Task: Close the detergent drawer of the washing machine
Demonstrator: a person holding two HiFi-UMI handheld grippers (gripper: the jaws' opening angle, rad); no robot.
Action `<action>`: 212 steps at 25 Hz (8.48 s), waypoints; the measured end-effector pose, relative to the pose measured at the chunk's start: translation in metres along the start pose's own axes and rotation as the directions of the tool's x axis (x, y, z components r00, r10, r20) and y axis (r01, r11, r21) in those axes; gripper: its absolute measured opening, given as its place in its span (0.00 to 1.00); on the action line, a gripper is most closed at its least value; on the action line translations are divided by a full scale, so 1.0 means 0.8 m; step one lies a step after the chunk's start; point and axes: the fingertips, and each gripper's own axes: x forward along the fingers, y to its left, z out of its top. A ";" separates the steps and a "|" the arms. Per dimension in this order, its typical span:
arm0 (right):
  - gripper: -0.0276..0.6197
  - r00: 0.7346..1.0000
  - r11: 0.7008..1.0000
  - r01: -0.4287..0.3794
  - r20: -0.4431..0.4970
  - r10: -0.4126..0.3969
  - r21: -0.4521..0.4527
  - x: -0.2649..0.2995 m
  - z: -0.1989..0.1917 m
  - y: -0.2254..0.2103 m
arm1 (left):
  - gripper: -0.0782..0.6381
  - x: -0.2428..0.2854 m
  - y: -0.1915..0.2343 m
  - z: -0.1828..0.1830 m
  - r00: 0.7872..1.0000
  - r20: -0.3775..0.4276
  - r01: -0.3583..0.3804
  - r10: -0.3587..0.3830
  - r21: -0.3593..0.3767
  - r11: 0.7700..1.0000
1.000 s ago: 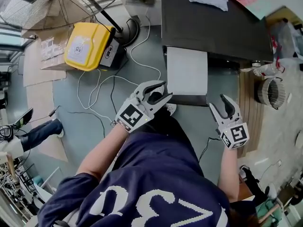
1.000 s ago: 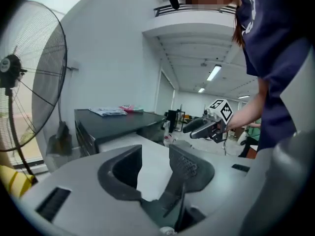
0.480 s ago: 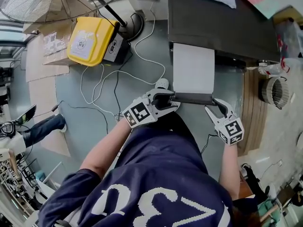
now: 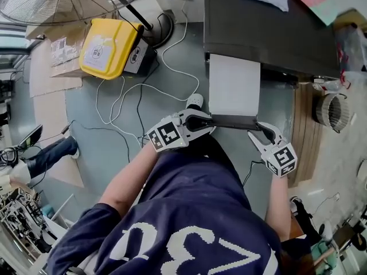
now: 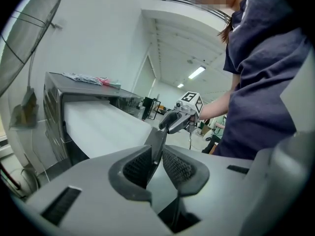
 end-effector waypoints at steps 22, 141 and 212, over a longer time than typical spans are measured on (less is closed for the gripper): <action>0.28 0.998 1.000 0.008 0.058 -0.007 -0.017 0.002 0.035 -0.018 | 0.21 -0.008 0.028 0.027 1.000 0.004 -0.011 0.011 0.033 0.999; 0.07 0.792 0.797 0.532 0.163 -0.588 0.286 0.080 0.158 -0.213 | 0.13 0.003 0.263 0.088 0.801 0.013 -0.596 0.599 -0.080 0.799; 0.06 0.568 0.814 0.576 0.676 -0.470 0.082 -0.191 0.402 0.006 | 0.13 -0.187 0.049 0.352 0.567 0.557 -0.742 0.607 0.026 0.670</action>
